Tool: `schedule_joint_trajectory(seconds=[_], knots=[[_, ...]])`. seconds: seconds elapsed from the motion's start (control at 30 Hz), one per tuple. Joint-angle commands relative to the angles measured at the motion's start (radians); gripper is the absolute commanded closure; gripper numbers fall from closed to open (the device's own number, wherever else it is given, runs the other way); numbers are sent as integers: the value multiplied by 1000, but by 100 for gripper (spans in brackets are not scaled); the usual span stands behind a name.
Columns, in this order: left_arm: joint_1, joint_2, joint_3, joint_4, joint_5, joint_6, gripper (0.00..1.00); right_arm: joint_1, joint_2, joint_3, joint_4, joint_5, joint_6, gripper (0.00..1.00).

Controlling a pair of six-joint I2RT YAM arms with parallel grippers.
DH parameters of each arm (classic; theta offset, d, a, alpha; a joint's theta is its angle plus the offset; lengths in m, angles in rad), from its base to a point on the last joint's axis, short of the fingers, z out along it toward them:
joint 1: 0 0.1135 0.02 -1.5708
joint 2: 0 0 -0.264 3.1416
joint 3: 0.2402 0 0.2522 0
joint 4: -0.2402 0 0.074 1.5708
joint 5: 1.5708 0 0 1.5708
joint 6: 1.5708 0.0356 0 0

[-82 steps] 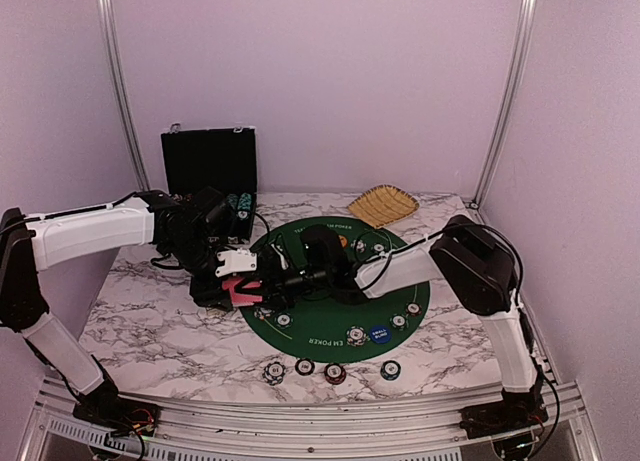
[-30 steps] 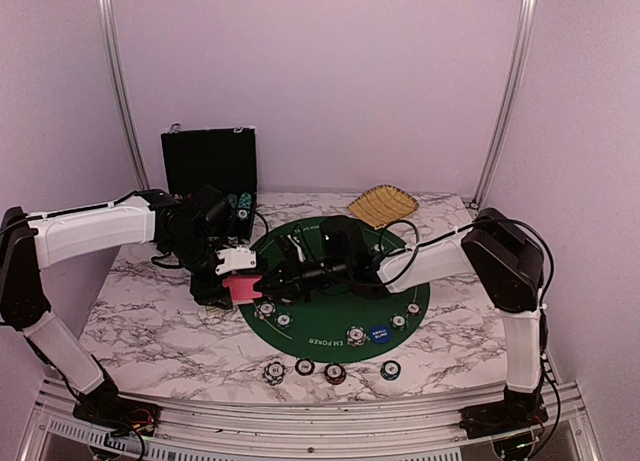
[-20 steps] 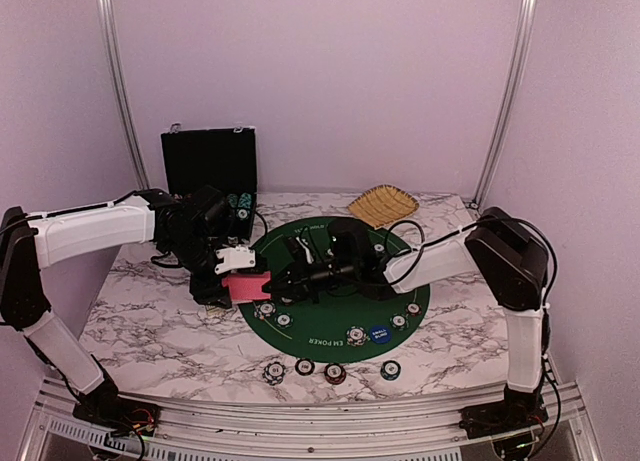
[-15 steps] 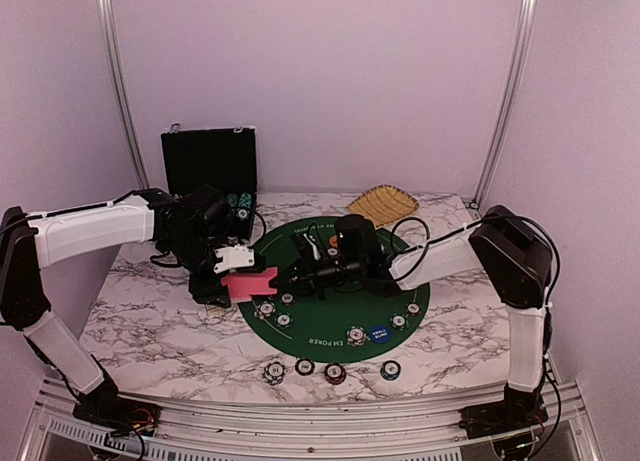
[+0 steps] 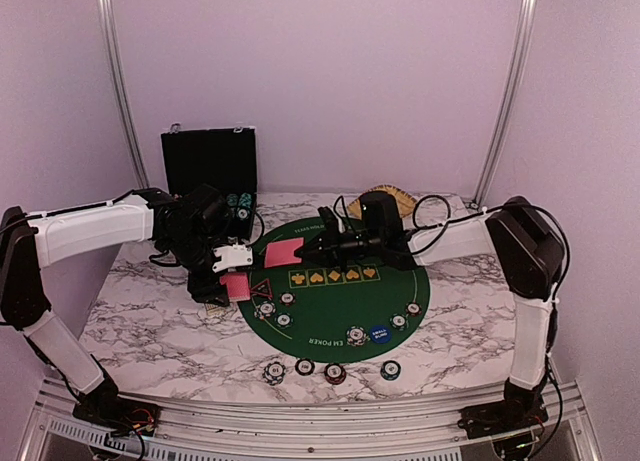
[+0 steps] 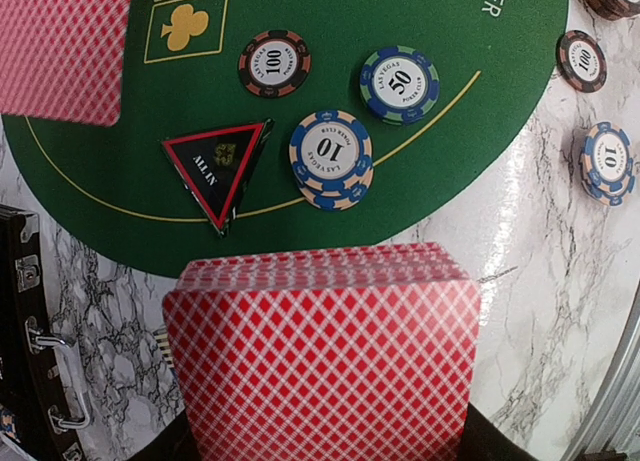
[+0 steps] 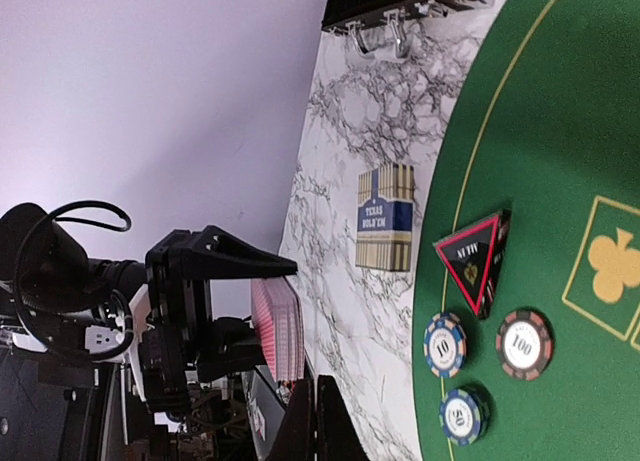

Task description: Distribute texas hold em gaming equipment

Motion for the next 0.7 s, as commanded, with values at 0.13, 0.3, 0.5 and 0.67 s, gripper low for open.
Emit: schedule_joint_trajectory(seconds=[0.13, 0.3, 0.5, 0.67], knots=[[5, -29, 2, -37, 13, -9, 87, 0, 212, 266, -108, -9, -45, 100], [5, -34, 4, -41, 15, -9, 87, 2, 332, 405, -149, 10, -49, 100], [5, -31, 4, -42, 18, -11, 87, 4, 451, 570, -224, 33, -73, 100], [5, -27, 7, -43, 24, -9, 87, 11, 522, 655, -254, 52, -69, 100]])
